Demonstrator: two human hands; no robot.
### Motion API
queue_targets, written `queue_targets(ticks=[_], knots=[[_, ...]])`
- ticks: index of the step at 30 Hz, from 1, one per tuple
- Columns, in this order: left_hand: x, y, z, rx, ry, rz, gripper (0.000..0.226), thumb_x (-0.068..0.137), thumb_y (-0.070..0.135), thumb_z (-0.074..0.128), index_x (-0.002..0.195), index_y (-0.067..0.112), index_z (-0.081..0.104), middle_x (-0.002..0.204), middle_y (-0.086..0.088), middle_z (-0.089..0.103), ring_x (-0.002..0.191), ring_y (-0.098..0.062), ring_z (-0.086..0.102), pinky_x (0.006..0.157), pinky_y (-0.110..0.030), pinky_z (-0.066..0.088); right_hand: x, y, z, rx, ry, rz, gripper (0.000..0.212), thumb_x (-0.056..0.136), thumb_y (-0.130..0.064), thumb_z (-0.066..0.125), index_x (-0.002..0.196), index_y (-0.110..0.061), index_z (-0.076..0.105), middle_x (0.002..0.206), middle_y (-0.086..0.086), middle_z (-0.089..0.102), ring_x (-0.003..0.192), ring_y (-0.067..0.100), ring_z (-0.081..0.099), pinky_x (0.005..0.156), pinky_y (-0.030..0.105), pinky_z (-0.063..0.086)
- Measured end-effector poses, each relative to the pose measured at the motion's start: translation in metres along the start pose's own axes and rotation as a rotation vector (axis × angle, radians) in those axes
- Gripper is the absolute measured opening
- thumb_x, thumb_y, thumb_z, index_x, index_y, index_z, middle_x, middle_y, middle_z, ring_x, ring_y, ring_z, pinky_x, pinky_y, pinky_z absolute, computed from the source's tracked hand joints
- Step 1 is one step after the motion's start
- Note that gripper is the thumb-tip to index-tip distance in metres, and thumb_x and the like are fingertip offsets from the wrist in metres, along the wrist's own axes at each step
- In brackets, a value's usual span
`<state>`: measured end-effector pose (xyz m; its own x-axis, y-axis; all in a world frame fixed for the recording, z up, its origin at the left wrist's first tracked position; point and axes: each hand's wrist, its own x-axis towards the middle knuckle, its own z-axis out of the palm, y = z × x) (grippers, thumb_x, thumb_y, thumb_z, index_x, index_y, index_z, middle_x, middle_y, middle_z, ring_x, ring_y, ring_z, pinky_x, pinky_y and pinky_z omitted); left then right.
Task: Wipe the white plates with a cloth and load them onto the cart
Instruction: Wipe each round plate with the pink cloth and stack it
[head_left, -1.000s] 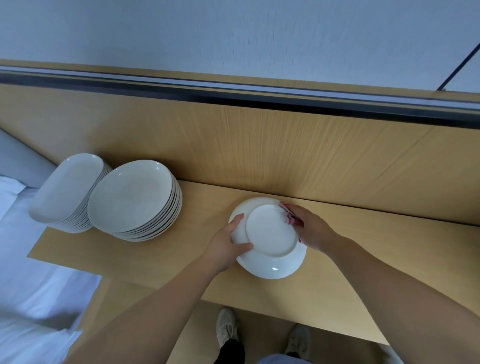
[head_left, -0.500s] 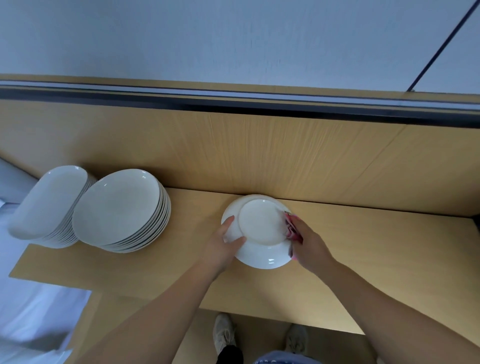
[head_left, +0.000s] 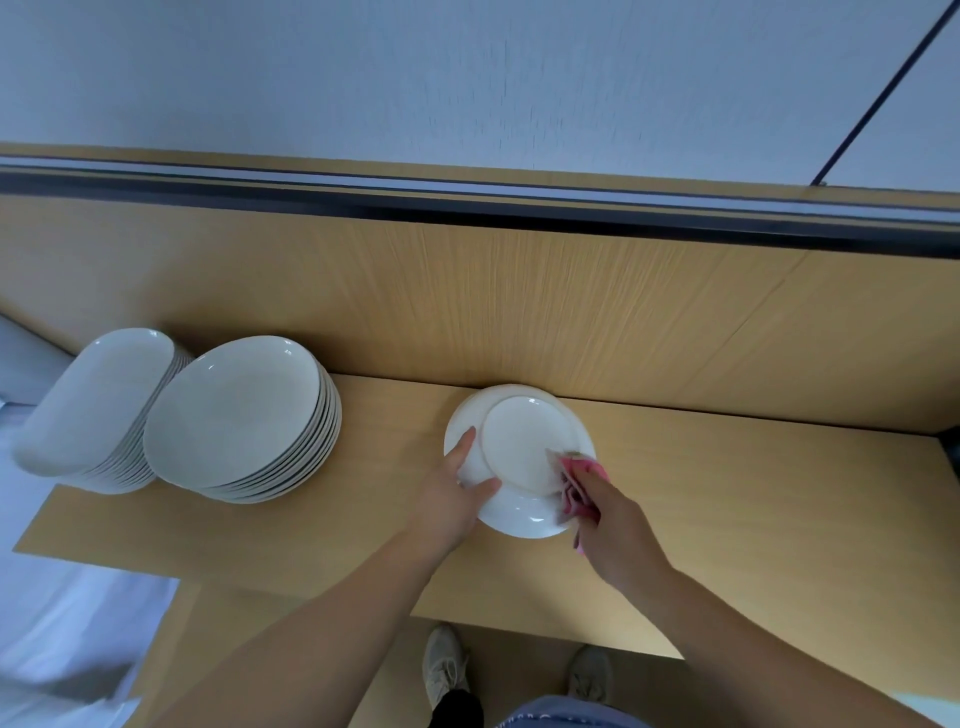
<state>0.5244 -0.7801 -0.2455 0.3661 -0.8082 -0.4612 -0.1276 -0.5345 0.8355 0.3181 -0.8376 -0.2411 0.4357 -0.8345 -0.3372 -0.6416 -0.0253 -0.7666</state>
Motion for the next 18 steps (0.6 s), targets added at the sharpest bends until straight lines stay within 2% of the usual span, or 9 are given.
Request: queue_targets(ticks=[2,4,6,7,10,13,18], knots=[[0.0,-0.002,0.0,0.007,-0.001,-0.001,0.072,0.088,0.024,0.069,0.147,0.038,0.031,0.127,0.009,0.048,0.11,-0.013,0.051,0.093,-0.026,0.045,0.004,-0.008,-0.012,0.002,0.063,-0.043,0.056,0.089,0.004,0.044,0.133,-0.03,0.054,0.101,-0.01,0.062,0.082,0.006,0.056,0.075,0.021,0.046],[0.0,-0.003,0.001,0.008,-0.006,0.006,0.072,0.087,0.025,0.07,0.147,0.04,0.032,0.127,0.008,0.049,0.111,-0.017,0.054,0.096,-0.034,0.049,0.012,-0.021,-0.024,-0.029,0.129,-0.131,0.058,0.084,0.008,0.042,0.121,-0.033,0.06,0.086,-0.013,0.063,0.068,0.0,0.054,0.066,0.014,0.042],[-0.002,-0.005,0.002,0.02,-0.021,0.009,0.072,0.087,0.026,0.07,0.146,0.041,0.032,0.128,0.008,0.048,0.115,-0.02,0.054,0.096,-0.043,0.051,0.025,-0.031,-0.029,-0.088,0.091,-0.19,0.059,0.082,0.008,0.041,0.12,-0.035,0.058,0.088,-0.014,0.063,0.072,-0.002,0.057,0.066,0.009,0.041],[-0.003,-0.005,0.003,0.026,-0.026,0.01,0.073,0.087,0.026,0.07,0.146,0.041,0.031,0.129,0.009,0.048,0.116,-0.02,0.054,0.096,-0.043,0.051,0.034,-0.032,-0.026,-0.156,0.065,-0.205,0.054,0.082,0.005,0.042,0.116,-0.034,0.058,0.089,-0.014,0.063,0.077,0.0,0.059,0.068,0.011,0.043],[-0.007,-0.003,0.006,0.057,-0.027,0.014,0.073,0.087,0.026,0.07,0.147,0.04,0.031,0.128,0.009,0.046,0.117,-0.018,0.052,0.097,-0.04,0.05,0.058,-0.022,-0.01,-0.441,0.018,-0.245,0.02,0.082,-0.009,0.047,0.09,-0.026,0.053,0.091,-0.011,0.062,0.095,0.022,0.06,0.079,0.029,0.049],[-0.008,-0.001,0.008,0.055,-0.032,0.011,0.073,0.087,0.023,0.07,0.148,0.037,0.031,0.128,0.009,0.045,0.118,-0.018,0.051,0.098,-0.039,0.05,0.069,-0.02,0.005,-0.516,-0.048,-0.269,0.026,0.084,-0.008,0.049,0.106,-0.016,0.061,0.105,-0.004,0.065,0.108,0.026,0.056,0.089,0.032,0.046],[-0.008,0.0,0.008,0.077,-0.014,0.025,0.072,0.087,0.021,0.07,0.147,0.037,0.033,0.122,0.008,0.054,0.11,-0.013,0.057,0.095,-0.035,0.052,0.064,-0.039,0.017,-0.531,-0.129,-0.429,0.041,0.088,-0.006,0.054,0.13,-0.008,0.057,0.124,0.004,0.059,0.117,0.029,0.047,0.095,0.032,0.042]])
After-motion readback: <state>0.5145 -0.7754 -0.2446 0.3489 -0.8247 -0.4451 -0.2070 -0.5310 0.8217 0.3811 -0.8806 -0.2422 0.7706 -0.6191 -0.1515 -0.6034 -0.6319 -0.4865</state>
